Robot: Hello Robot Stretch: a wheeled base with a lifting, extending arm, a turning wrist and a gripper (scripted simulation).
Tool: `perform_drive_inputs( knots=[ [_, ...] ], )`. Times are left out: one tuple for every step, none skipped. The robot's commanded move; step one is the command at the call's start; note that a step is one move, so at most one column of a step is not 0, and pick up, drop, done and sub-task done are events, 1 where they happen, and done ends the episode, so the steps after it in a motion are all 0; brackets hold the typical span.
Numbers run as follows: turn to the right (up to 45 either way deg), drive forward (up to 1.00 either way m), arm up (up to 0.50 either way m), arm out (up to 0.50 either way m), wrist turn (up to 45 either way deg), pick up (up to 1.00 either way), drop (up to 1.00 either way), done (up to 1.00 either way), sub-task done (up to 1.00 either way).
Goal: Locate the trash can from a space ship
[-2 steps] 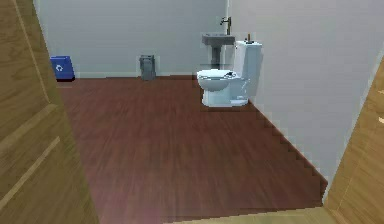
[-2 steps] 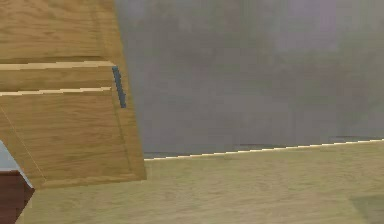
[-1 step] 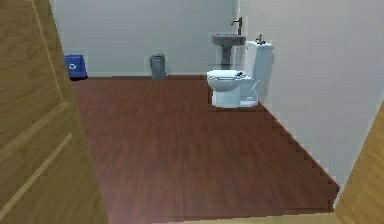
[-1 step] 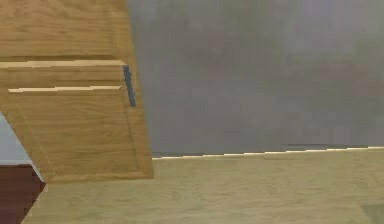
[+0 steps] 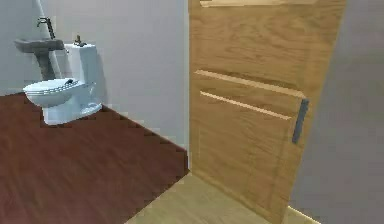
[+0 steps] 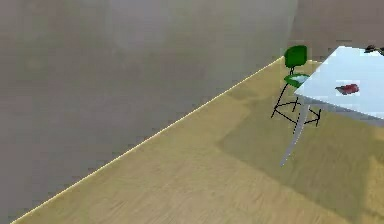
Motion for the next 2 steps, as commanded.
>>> perform_drive_inputs(
  knots=[
    [45.0, 0.0, 0.0, 0.0, 0.0, 0.0, 0.0, 0.0, 0.0],
    [45.0, 0.0, 0.0, 0.0, 0.0, 0.0, 0.0, 0.0, 0.0]
  ],
)
